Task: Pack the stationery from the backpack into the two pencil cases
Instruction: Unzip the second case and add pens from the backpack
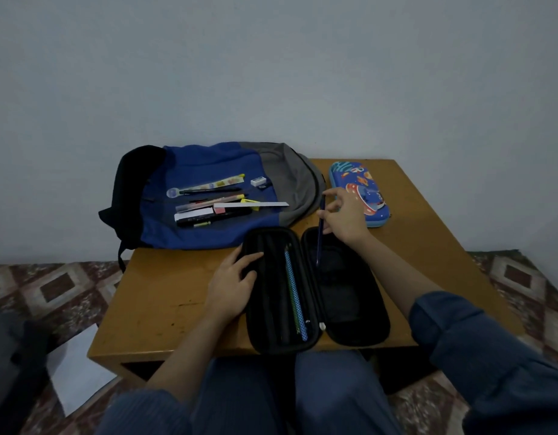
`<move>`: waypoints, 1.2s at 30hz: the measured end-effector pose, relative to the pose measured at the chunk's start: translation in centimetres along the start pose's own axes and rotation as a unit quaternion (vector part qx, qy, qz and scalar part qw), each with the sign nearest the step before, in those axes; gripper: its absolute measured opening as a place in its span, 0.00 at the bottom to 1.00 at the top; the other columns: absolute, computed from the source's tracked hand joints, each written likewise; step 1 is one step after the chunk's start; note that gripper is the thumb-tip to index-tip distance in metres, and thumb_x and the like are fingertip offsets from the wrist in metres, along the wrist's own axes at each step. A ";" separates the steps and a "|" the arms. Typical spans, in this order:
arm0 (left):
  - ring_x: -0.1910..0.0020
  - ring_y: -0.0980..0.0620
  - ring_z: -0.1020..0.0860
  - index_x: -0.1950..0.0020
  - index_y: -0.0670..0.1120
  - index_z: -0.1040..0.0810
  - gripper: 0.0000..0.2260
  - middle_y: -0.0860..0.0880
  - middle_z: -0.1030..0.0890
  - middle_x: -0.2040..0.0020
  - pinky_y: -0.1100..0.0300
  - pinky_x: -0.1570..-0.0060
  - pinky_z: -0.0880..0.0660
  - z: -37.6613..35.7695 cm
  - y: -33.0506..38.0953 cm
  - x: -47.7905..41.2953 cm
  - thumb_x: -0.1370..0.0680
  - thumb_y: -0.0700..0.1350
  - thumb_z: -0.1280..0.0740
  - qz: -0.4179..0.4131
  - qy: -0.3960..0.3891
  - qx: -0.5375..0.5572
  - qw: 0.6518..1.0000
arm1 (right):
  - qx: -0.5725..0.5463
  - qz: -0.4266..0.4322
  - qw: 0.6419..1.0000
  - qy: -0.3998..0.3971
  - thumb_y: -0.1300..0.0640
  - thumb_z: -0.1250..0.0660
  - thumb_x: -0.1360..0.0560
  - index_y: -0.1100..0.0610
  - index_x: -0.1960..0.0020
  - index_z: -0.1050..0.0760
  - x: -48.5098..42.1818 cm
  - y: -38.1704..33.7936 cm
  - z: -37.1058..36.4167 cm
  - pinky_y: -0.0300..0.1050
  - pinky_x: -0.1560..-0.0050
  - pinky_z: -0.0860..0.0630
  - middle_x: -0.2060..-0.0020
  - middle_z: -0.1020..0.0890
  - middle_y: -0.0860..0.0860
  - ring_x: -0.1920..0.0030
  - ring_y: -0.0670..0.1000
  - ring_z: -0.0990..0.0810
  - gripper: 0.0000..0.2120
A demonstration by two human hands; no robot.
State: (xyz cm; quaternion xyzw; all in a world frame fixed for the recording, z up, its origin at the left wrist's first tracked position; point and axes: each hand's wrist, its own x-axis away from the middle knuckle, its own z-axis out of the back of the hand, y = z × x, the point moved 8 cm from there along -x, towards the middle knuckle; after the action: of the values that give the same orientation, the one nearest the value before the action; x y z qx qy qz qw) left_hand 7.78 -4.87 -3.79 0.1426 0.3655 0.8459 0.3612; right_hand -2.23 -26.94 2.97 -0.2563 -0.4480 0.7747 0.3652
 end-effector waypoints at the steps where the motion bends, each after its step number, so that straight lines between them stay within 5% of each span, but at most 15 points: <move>1: 0.27 0.52 0.40 0.34 0.58 0.28 0.17 0.53 0.39 0.25 0.55 0.31 0.41 0.0 0.0 0.0 0.21 0.44 0.40 0.000 0.001 0.001 1.000 | 0.004 -0.017 1.000 -0.020 0.67 0.33 0.26 0.60 0.38 0.30 0.0 0.3 -0.5 0.39 0.75 0.22 0.66 0.25 0.53 0.70 0.51 0.23 0.18; 4: 0.27 0.52 0.40 0.34 0.58 0.27 0.17 0.52 0.38 0.26 0.55 0.31 0.40 0.1 0.0 0.1 0.21 0.44 0.41 0.002 0.005 0.002 1.000 | 0.021 -0.087 0.990 -0.110 0.68 0.34 0.26 0.60 0.36 0.31 0.6 1.2 -2.2 0.42 0.76 0.22 0.64 0.23 0.55 0.72 0.52 0.23 0.20; 8: 0.27 0.52 0.41 0.34 0.58 0.28 0.17 0.50 0.37 0.26 0.56 0.31 0.42 0.1 -0.1 0.2 0.20 0.44 0.42 0.016 0.008 0.004 1.000 | 0.075 -0.122 0.970 -0.194 0.66 0.34 0.25 0.60 0.32 0.34 1.5 1.9 -4.0 0.41 0.76 0.22 0.48 0.22 0.64 0.69 0.53 0.23 0.22; 17: 0.27 0.52 0.41 0.34 0.59 0.28 0.17 0.50 0.36 0.27 0.58 0.32 0.42 0.2 0.0 0.3 0.20 0.44 0.42 0.013 0.012 0.006 1.000 | 0.063 -0.123 0.975 -0.171 0.68 0.34 0.26 0.66 0.42 0.26 2.0 3.1 -3.9 0.35 0.76 0.24 0.62 0.24 0.55 0.68 0.49 0.26 0.12; 20: 0.27 0.52 0.41 0.34 0.59 0.28 0.17 0.50 0.36 0.27 0.57 0.31 0.42 0.2 0.1 0.3 0.20 0.44 0.42 0.013 0.011 0.006 1.000 | 0.108 -0.113 0.976 -0.153 0.68 0.31 0.29 0.64 0.50 0.24 2.1 3.7 -3.5 0.34 0.73 0.23 0.57 0.23 0.57 0.67 0.49 0.24 0.08; 25: 0.27 0.53 0.41 0.34 0.58 0.28 0.17 0.50 0.36 0.26 0.59 0.32 0.43 0.2 0.1 0.3 0.20 0.44 0.42 0.012 0.013 0.002 1.000 | 0.155 -0.106 0.967 -0.169 0.66 0.25 0.34 0.62 0.58 0.22 2.0 4.1 -3.7 0.44 0.50 0.22 0.48 0.19 0.56 0.50 0.54 0.20 0.07; 33: 0.26 0.53 0.43 0.27 0.55 0.38 0.21 0.51 0.39 0.25 0.59 0.30 0.45 0.1 0.2 0.1 0.20 0.48 0.41 -0.019 -0.010 0.014 1.000 | 0.163 -0.074 0.967 -0.181 0.61 0.27 0.30 0.62 0.46 0.21 2.2 3.7 -3.2 0.41 0.53 0.21 0.47 0.20 0.55 0.52 0.54 0.19 0.14; 36: 0.25 0.52 0.47 0.27 0.51 0.38 0.21 0.51 0.43 0.24 0.57 0.27 0.53 2.6 0.1 -0.7 0.20 0.50 0.42 -0.016 0.076 -0.008 0.997 | 0.191 0.003 0.973 -0.127 0.59 0.29 0.28 0.62 0.45 0.21 1.7 1.3 -3.0 0.35 0.55 0.27 0.47 0.18 0.56 0.51 0.50 0.21 0.14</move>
State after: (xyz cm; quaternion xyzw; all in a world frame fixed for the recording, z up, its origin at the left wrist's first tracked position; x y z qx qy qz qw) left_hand 9.55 -4.11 -1.90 0.0690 0.3876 0.8513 0.3468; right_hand -1.52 -24.46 0.33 -0.0823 -0.3334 0.8736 0.3448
